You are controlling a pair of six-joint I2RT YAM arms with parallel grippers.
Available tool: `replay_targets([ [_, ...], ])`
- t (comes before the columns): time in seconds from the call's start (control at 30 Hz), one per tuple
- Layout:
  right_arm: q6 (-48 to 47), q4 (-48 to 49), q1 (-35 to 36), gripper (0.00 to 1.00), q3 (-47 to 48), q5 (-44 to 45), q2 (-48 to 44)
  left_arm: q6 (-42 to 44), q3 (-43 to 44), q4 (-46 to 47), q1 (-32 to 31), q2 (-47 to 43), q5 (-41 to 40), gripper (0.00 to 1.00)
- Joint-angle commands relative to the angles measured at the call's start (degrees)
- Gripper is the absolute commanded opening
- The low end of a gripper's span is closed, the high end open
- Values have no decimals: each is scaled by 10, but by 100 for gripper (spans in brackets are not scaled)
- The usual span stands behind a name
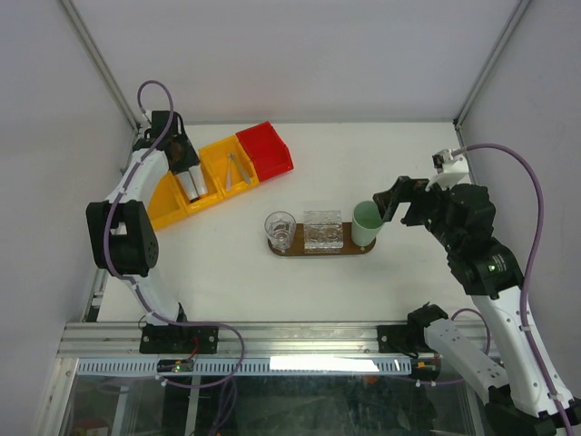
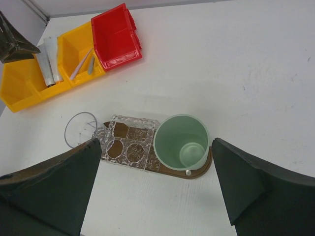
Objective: Prepare toiletry sets of a toothbrush and toothpaste on the tray
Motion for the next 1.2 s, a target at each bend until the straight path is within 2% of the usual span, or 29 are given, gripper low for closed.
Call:
replay_targets([
  [0.0,2,27,-2,99,8,-9,-1,32,42,8,1,18,-39,38],
  [0.17,4,33,-2,99,4,-13,4,37,59,10,-1,55,-11,37],
  [0.43,7,33,-2,99,1,-13,-3,64,90,0,-14,100,-56,34],
  [0.83,8,35,-2,99,0,-16,4,126,142,-21,-24,150,-95,38],
  [0.97,9,35,-2,99,-1,-16,3,140,140,-21,-24,164,-83,39],
  [1.17,12,38,-2,99,-10,-18,5,146,132,-12,-25,170,-48,44],
])
